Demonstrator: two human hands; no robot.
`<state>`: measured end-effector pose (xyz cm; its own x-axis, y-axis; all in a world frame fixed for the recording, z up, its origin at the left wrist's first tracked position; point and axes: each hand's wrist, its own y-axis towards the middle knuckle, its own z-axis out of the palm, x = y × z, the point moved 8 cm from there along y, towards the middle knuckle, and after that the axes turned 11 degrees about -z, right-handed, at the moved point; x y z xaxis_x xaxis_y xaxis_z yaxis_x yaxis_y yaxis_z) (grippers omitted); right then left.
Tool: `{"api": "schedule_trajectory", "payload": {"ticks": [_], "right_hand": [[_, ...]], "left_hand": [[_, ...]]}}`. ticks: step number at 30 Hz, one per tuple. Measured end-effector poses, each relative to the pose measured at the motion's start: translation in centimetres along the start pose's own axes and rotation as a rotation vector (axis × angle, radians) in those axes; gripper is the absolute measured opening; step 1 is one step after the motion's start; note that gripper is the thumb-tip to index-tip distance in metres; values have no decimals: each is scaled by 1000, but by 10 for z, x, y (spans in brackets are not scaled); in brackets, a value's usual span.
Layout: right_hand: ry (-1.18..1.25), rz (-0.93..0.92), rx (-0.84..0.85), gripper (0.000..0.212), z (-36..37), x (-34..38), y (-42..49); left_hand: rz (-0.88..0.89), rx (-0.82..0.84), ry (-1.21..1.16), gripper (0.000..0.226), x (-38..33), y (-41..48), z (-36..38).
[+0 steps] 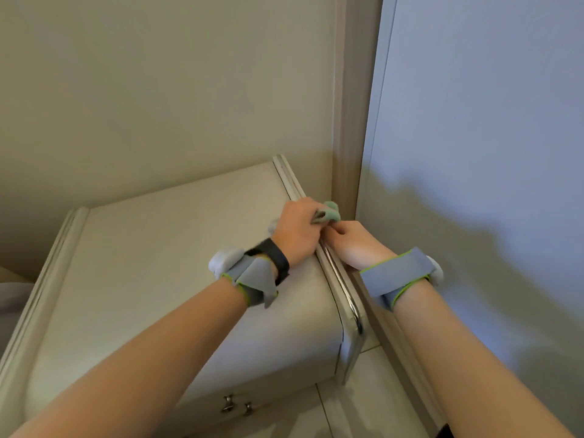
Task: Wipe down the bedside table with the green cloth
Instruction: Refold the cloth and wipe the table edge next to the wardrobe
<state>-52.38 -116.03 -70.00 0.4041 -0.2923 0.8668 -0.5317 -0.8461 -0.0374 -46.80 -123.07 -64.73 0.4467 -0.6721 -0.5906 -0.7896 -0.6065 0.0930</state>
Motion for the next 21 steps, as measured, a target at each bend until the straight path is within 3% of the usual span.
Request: {"api": "schedule_trajectory", "payload": {"ticks": [2,5,8,12,16,19,21], "right_hand": [[165,74,71,34,1,-9,-9],[502,231,180,32,9,-23,-24],[611,290,197,34,12,-31,-29],[741,398,99,23,11,-40,-38],[939,443,28,31,8,-43,-47],[950,424,79,21,9,-38,-57],[932,416,114,18,8,-34,-63]], "left_hand": [[11,-7,49,25,-2,0,0],[-160,-9,99,26,11,33,-1],[-207,-47,165,25,11,33,0],[5,19,45,31,-18,-38,12],[89,108,48,31,-40,-80,16],[65,27,186,22,-42,-55,5],[-28,-34,209,28,-35,-41,4]]}}
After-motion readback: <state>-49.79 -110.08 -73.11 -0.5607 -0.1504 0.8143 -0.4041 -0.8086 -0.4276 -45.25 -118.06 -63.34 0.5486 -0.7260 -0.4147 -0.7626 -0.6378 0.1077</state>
